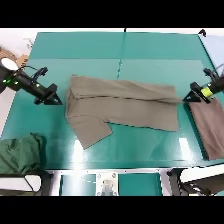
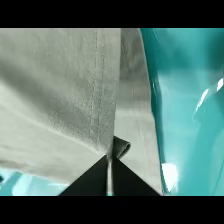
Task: Fold the shirts.
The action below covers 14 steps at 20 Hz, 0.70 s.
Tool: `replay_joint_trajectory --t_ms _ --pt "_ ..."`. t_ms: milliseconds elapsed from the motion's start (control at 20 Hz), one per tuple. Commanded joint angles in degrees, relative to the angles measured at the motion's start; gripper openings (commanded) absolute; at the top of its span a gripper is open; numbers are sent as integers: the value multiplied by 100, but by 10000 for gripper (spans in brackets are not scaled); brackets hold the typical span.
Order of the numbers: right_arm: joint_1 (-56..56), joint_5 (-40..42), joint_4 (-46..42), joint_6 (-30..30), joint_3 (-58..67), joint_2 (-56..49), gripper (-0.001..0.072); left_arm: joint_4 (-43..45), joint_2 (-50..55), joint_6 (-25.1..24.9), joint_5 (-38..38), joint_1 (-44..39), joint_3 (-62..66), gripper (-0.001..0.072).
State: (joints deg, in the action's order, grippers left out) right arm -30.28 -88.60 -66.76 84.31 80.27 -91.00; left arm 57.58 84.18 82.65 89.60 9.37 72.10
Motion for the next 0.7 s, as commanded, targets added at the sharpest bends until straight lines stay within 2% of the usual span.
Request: replay_joint_trajectory --t_ms 0,50,100,150,200,250,350,400,550,650 --pt "-476 1141 57 142 -1714 1362 334 240 -1202 -109 -516 33 -1290 55" --pt "-546 1305 140 142 -2006 1534 515 225 -1443 -105 -660 33 -1650 396" --pt "-560 1241 157 136 -2205 1624 527 225 -1602 -105 -761 33 -1943 624" --pt "-557 1119 160 118 -2339 1652 477 223 -1727 -109 -815 33 -2234 573" --pt "-557 1034 162 122 -2476 1690 297 203 -1790 -122 -872 33 -2494 542" --pt "-557 966 184 240 -2634 1738 206 155 -1834 -131 -1005 33 -2780 542" --pt "-562 1097 173 546 -3185 2079 181 -203 -1834 -264 -1513 33 -3344 542" --pt "-588 1285 177 680 -3565 2378 146 -466 -1834 -393 -1893 33 -3609 541" --pt "-584 1904 232 719 -4507 3311 144 -1268 -1805 -855 -2992 33 -4142 541" --pt "-584 2024 361 717 -4839 3617 154 -1593 -1792 -1049 -3281 33 -4343 541"
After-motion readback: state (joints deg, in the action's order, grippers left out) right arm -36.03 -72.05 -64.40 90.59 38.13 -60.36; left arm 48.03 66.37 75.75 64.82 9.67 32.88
